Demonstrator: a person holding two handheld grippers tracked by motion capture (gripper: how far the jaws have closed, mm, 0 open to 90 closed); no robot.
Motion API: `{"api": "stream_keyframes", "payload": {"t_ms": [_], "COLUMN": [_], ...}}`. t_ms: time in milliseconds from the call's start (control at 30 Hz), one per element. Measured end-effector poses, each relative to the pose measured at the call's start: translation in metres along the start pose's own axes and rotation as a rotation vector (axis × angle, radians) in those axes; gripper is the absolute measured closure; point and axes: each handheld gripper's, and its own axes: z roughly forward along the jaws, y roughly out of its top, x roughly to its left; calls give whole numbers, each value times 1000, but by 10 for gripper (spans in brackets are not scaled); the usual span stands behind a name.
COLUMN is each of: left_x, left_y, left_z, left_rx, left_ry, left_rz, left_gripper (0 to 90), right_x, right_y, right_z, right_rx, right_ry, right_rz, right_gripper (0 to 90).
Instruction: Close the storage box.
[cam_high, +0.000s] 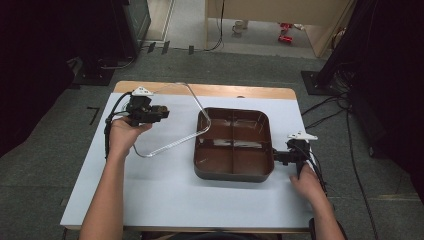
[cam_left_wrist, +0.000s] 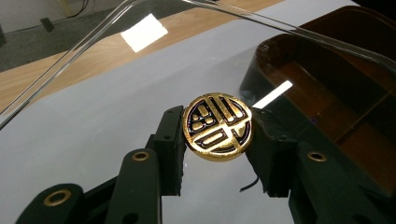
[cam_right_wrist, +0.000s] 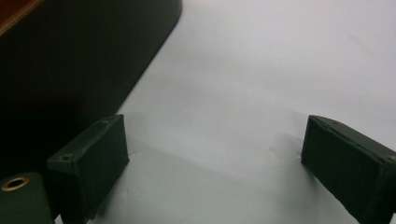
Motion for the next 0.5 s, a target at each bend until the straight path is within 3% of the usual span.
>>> {"api": "stream_keyframes", "payload": {"t_ms": [200, 267, 500], "left_x": [-17, -24, -42], "left_y": [7, 10, 14], "left_z": [5, 8, 17], "left_rx": [-13, -30, -22], "left_ry": [-43, -83, -92], "left_rz": [30, 35, 77], "left_gripper": [594, 594, 595], "right_x": [0, 0, 0], "right_y": [0, 0, 0], "right_z": [0, 0, 0], "right_rx": [0, 0, 1], "right_ry": [1, 1, 0], "right_rz": [1, 0, 1], "right_gripper": [66, 66, 66]}}
